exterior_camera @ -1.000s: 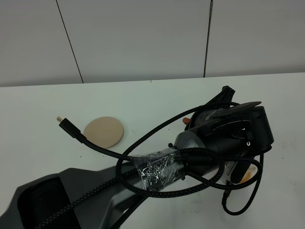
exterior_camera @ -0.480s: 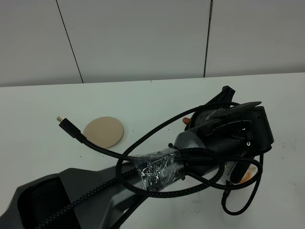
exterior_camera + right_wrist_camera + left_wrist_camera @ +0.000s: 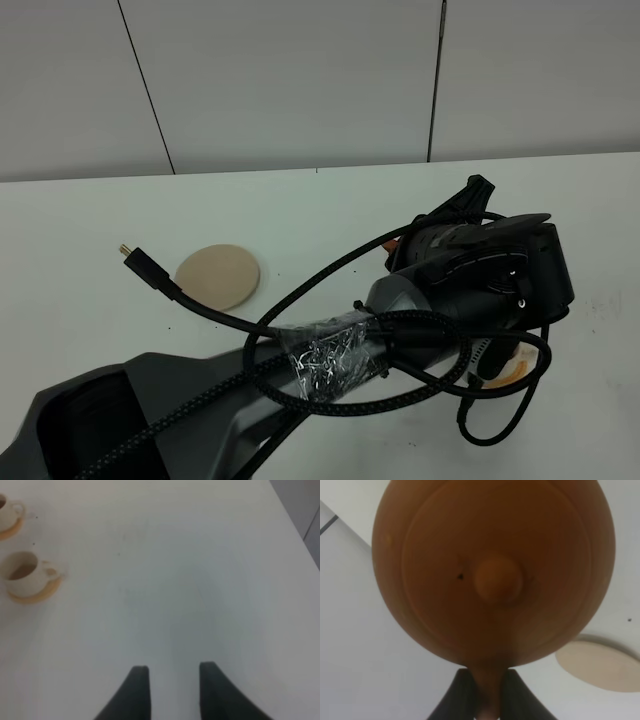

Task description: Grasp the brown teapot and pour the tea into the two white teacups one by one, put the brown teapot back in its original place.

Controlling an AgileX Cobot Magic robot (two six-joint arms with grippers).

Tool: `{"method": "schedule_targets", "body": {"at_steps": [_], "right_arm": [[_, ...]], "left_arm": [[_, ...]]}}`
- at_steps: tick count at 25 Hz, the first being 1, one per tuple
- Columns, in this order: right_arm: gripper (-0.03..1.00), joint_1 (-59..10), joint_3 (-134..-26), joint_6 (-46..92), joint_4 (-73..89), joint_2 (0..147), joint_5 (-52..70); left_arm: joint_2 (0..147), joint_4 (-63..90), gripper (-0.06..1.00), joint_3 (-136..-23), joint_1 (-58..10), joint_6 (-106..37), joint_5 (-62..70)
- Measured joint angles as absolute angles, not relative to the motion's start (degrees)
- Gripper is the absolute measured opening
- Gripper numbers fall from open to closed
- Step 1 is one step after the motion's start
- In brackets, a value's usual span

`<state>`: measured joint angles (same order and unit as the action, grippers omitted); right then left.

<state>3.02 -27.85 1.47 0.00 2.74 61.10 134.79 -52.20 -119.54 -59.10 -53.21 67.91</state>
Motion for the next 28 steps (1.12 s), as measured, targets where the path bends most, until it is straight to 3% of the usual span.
{"method": "schedule_targets", "body": {"at_steps": [28], "right_arm": [[0.24, 3.0, -27.8, 1.5, 0.0, 2.7, 61.1]], "left_arm": [[134.8, -52.5, 0.17, -119.5, -59.5, -53.2, 67.8]]}}
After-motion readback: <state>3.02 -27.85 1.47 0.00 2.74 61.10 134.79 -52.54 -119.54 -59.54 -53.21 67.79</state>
